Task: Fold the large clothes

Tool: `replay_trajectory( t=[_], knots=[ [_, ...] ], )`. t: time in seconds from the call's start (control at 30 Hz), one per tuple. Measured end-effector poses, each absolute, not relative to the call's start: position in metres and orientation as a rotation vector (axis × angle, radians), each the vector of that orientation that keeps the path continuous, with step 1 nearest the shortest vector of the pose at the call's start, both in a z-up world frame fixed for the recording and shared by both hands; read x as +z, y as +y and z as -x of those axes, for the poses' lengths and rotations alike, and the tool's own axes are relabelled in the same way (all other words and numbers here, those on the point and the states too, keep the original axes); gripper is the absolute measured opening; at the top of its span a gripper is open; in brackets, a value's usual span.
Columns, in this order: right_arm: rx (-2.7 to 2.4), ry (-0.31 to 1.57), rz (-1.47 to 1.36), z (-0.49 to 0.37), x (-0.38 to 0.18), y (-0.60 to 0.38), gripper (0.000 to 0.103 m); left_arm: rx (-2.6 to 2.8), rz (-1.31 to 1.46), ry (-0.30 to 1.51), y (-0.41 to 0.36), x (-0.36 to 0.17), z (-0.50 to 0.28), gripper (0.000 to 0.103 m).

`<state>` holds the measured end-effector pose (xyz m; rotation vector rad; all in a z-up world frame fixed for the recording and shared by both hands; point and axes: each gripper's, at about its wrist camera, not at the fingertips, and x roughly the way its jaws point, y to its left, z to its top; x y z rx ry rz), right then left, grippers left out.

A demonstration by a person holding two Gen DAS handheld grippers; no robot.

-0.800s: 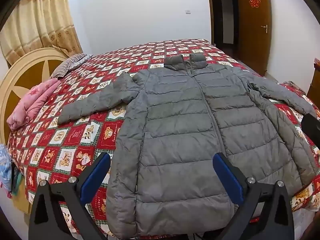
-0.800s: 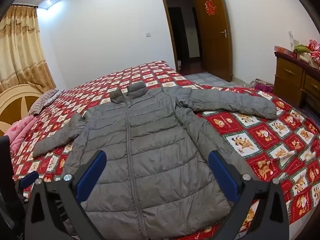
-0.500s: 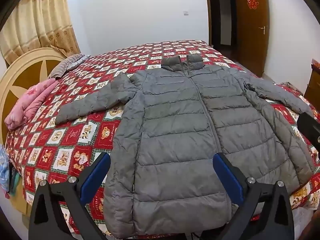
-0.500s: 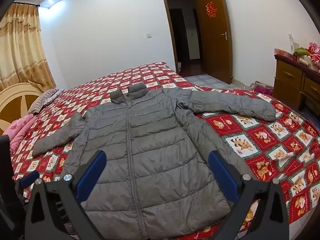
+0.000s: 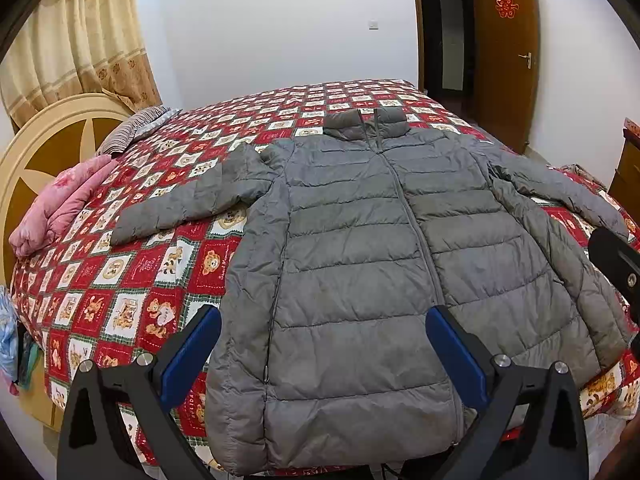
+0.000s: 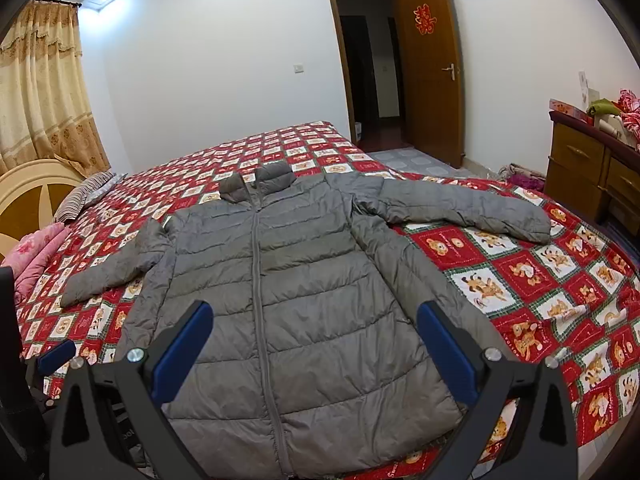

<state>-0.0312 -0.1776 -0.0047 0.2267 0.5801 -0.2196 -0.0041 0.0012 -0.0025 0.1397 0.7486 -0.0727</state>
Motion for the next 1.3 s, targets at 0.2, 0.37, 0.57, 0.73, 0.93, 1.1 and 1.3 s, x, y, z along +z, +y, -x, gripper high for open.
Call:
replay_trajectory(
  t=[0.2, 0.37, 0.57, 0.73, 0.93, 1.1, 1.3],
  knots=[
    [-0.218, 0.58, -0.227, 0.031, -0.0039, -0.1777, 0.103, -0.072, -0.139, 0.746, 0.0003, -0.0012, 0.0058, 0.102],
    [-0.219, 0.579, -0.225, 0.0312, -0.0036, -0.1769, 0.103, -0.069, -0.143, 0.743, -0.0007, -0.0002, 0.0069, 0.102],
    [-0.216, 0.585, -0.237, 0.0325, -0.0032, -0.1773, 0.103, -0.07, -0.137, 0.747, -0.0001, 0.0014, 0.0084, 0.102],
    [-0.221, 0.585, -0.239, 0.0323, -0.0026, -0.1784, 0.103, -0.07, -0.137, 0.746, -0.0002, 0.0008, 0.0088, 0.102],
    [-0.221, 0.584, -0.235, 0.0321, -0.0036, -0.1778, 0.103, -0.071, -0.136, 0.748, -0.0009, 0.0005, 0.0086, 0.102],
    [-0.22, 0.594, -0.233, 0.0323, -0.0048, -0.1781, 0.103, -0.071, -0.137, 0.747, -0.001, 0.0004, 0.0087, 0.102],
    [-0.221, 0.592, -0.236, 0.0322, -0.0056, -0.1785, 0.103, -0.073, -0.136, 0.749, -0.0004, 0.0004, 0.0083, 0.102]
  ],
)
